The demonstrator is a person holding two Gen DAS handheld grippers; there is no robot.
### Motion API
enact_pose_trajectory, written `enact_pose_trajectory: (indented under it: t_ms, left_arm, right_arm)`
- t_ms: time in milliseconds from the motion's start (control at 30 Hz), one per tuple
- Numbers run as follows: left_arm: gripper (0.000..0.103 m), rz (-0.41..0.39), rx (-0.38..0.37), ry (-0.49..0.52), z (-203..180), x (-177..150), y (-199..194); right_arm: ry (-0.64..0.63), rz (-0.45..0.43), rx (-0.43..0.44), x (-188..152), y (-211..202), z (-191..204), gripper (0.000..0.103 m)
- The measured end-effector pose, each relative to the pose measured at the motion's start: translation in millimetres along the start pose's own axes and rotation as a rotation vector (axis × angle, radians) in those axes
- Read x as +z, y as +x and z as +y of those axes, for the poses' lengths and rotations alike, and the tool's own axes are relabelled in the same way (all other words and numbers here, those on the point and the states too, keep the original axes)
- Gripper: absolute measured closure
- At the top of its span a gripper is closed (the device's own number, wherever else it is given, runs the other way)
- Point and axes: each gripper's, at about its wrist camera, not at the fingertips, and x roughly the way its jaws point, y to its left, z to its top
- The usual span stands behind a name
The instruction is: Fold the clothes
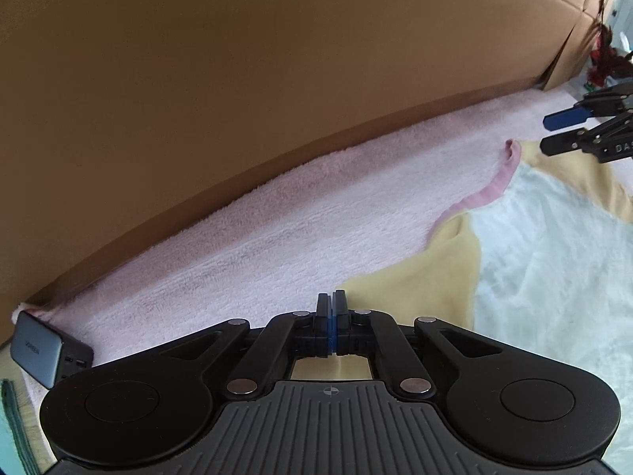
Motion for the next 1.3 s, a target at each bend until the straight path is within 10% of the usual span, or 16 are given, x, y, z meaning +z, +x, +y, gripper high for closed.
enact_pose_trajectory:
  t_ms: [200,333,467,600,800,1000,1300]
  left_arm:
    - [0.103,0.006,0.004,0.018,2.7,6.2,-0.9]
    - [0.041,0.020,-0.006,0.037,2.2,3.0,-5.5]
    - [0.018,-0.001,-0.008,0.096,-5.2,5.6,-8.5]
    - [0.028,0.054,-0.075,0.157,-13.2,7.8,-1.6]
    - [0.101,0.089,-0.029,0.211,-16.7,7.8,4.7]
    - [0.103,0.065,0.007,0.154,-4.9,9.1,0.6]
    - [0.103,-0.110,0.139,0.112,-14.0,12.3,-43.5]
  right_arm:
    - [-0.015,-0.004,0.044,3.4,2.5,-3.0,0.040]
    - [-0.043,0.025,0.109,6.0,6.6,-2.3,0.040]
    - [-0.093,0.050,0.113,12.0,14.5,1.1,0.040]
    - [-0.125,0.106,0.145,18.0,27.5,2.7,0.044]
    - [-0.198,0.131,0.150,18.6,31.5,13.2,0.068]
    - [-0.162,0.101,0.152,16.8,28.5,7.7,0.098]
    - [-0.161,-0.098,0.127,9.2,-9.5,6.5,0.101]
